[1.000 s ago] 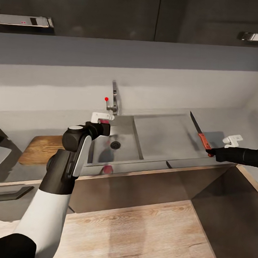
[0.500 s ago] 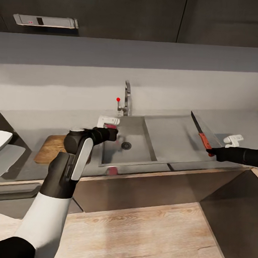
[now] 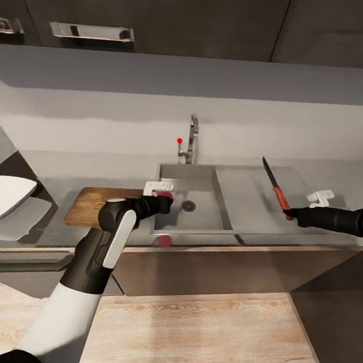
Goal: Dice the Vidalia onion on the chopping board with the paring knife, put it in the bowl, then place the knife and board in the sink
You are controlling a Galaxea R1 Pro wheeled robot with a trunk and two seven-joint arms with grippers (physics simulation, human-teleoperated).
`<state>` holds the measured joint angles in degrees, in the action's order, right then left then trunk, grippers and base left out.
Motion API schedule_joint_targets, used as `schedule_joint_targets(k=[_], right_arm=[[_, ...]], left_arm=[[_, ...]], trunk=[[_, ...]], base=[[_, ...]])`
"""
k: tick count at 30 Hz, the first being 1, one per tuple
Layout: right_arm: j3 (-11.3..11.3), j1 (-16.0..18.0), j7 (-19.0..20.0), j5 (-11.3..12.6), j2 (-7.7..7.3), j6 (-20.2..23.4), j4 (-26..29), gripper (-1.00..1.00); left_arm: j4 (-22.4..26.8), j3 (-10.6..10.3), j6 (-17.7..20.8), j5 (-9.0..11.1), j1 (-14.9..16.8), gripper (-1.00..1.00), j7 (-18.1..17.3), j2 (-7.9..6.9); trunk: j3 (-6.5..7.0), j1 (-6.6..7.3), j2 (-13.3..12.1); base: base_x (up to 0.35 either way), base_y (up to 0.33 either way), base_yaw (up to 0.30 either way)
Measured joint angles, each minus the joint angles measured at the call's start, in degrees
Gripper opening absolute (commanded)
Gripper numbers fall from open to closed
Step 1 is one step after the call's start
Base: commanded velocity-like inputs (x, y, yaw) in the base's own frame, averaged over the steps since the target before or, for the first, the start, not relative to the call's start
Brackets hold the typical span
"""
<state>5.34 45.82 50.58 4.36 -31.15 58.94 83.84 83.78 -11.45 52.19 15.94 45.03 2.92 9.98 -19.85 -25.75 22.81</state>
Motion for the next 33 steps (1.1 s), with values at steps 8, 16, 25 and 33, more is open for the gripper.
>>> schedule_joint_targets(k=[8, 16, 25, 33], right_arm=[[0.0, 0.0, 0.0, -0.09, 3.2, -0.13, 0.0, -1.0], [-0.49, 0.0, -0.03, -0.12, 3.71, -0.1, 0.0, -1.0], [-0.46, 0.0, -0.1, -0.14, 3.75, -0.07, -0.01, -1.0], [-0.43, -0.01, -0.11, -0.14, 3.75, -0.01, -0.01, -1.0]], left_arm=[[4.29, -0.67, -6.09, -0.07, -0.17, -1.0, 0.22, 0.0], [6.24, -0.59, -6.12, -0.17, -0.17, -1.0, 0.23, -0.24], [6.23, -0.67, -1.74, -0.07, -0.17, -1.0, 0.16, -1.34], [6.27, -0.71, -0.97, -0.08, -0.17, -1.0, 0.15, -1.37]], trunk=[[0.0, 0.0, 0.01], [0.0, 0.0, 0.0], [0.0, -0.01, 0.0], [0.0, -0.01, 0.0]], base=[[0.0, 0.0, 0.007], [0.0, 0.0, 0.0], [-0.038, 0.076, 0.01], [-0.141, 0.267, 0.003]])
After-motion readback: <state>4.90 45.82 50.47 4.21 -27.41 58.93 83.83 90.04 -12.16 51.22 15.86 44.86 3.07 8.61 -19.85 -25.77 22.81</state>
